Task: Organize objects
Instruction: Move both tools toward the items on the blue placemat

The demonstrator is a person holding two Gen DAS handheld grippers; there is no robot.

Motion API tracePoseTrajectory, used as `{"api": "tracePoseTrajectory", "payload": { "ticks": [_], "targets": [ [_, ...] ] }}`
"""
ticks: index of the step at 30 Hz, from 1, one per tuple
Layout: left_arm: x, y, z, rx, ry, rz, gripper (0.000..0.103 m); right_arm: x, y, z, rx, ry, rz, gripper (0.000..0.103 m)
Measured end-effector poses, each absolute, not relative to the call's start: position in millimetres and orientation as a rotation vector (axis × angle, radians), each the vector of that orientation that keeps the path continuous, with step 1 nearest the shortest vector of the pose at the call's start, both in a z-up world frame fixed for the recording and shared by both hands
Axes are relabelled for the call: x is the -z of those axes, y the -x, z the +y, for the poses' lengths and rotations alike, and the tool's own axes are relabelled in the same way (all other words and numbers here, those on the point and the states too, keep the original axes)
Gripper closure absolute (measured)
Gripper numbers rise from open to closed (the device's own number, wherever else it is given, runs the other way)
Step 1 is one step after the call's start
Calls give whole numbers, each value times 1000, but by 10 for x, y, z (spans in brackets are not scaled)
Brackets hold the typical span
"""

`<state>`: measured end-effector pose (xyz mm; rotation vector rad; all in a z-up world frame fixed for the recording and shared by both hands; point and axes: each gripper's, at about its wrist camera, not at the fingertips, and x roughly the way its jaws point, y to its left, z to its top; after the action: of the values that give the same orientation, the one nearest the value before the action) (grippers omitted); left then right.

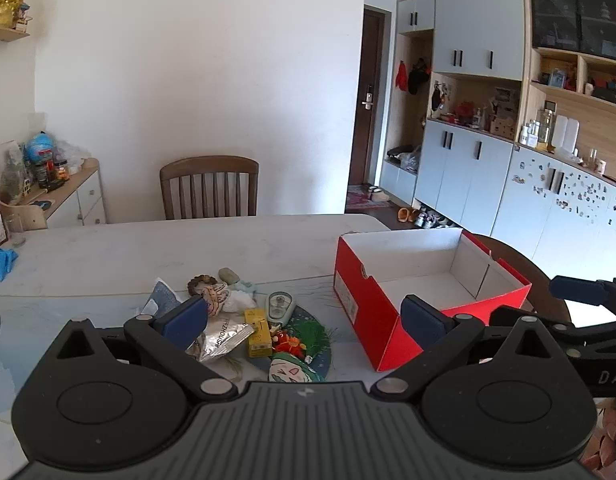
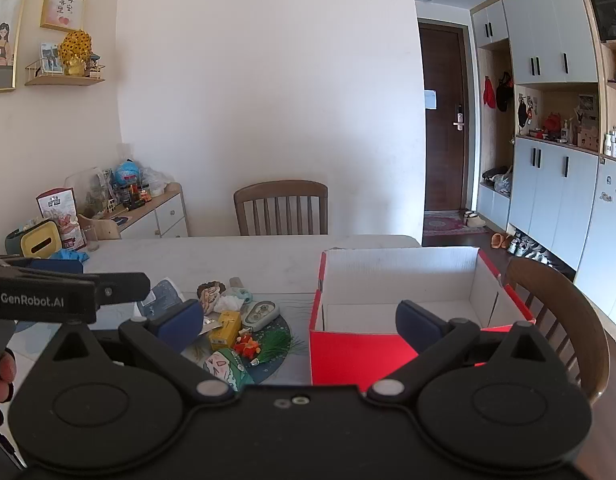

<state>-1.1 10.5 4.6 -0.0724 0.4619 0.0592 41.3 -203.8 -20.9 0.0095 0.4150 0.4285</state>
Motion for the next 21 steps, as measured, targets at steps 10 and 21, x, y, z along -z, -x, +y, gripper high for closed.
{"api": "tracePoseTrajectory", "payload": {
  "ticks": [10,21],
  "targets": [
    [-60,24,149,-73,83,443,0,246,-413,-2034,-430,4,414,1],
    [-58,-4,207,-70,112,442,0,254,-439,-2000,-459,4,412,1]
  ]
}}
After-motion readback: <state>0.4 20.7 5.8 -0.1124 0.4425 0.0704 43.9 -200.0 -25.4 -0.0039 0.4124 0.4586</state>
